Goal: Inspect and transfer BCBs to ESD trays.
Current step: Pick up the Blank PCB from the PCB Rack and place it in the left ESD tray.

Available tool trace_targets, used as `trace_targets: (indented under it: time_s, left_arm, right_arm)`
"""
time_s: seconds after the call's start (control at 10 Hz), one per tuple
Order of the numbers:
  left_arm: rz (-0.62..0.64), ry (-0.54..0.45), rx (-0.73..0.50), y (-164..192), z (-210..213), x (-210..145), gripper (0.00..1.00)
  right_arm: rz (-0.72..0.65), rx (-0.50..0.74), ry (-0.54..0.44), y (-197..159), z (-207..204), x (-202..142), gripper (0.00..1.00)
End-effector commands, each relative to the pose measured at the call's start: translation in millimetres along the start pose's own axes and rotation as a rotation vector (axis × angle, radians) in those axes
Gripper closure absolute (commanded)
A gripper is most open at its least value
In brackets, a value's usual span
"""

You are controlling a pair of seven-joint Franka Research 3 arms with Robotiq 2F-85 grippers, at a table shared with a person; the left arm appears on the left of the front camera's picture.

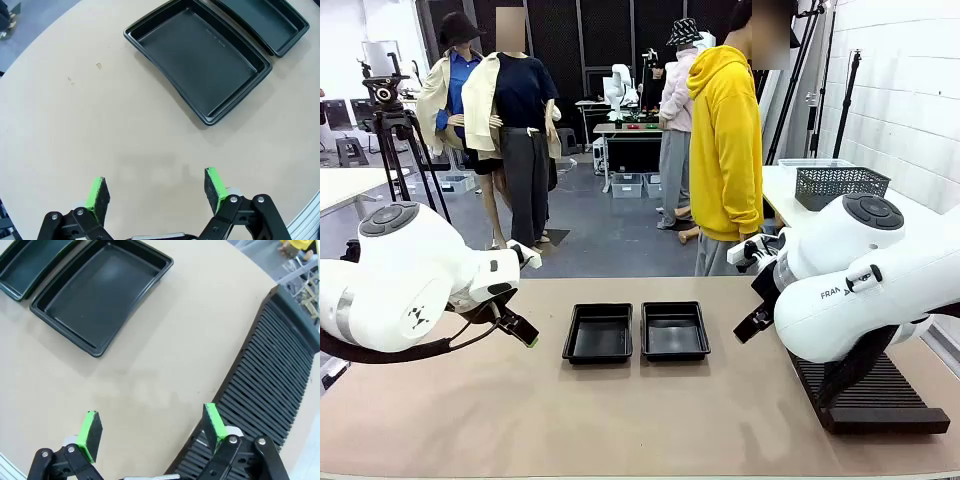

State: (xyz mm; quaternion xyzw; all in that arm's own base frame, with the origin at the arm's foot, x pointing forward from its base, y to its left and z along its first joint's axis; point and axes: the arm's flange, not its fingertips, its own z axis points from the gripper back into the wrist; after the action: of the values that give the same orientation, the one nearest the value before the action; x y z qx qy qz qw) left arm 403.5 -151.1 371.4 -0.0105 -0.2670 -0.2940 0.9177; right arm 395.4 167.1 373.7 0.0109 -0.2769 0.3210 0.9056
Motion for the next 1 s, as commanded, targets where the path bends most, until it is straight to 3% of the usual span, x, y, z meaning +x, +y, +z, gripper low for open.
trace_targets:
  time_s: [0.0, 0.9]
  left_arm:
    - [0.0, 0.0, 0.0, 0.0, 0.0, 0.0, 0.0]
    - [0.0, 0.0, 0.0, 0.0, 0.0, 0.0, 0.0]
  right_arm:
    - [0.0, 0.0, 0.0, 0.0, 0.0, 0.0, 0.0]
    - [0.0, 0.0, 0.0, 0.0, 0.0, 0.0, 0.0]
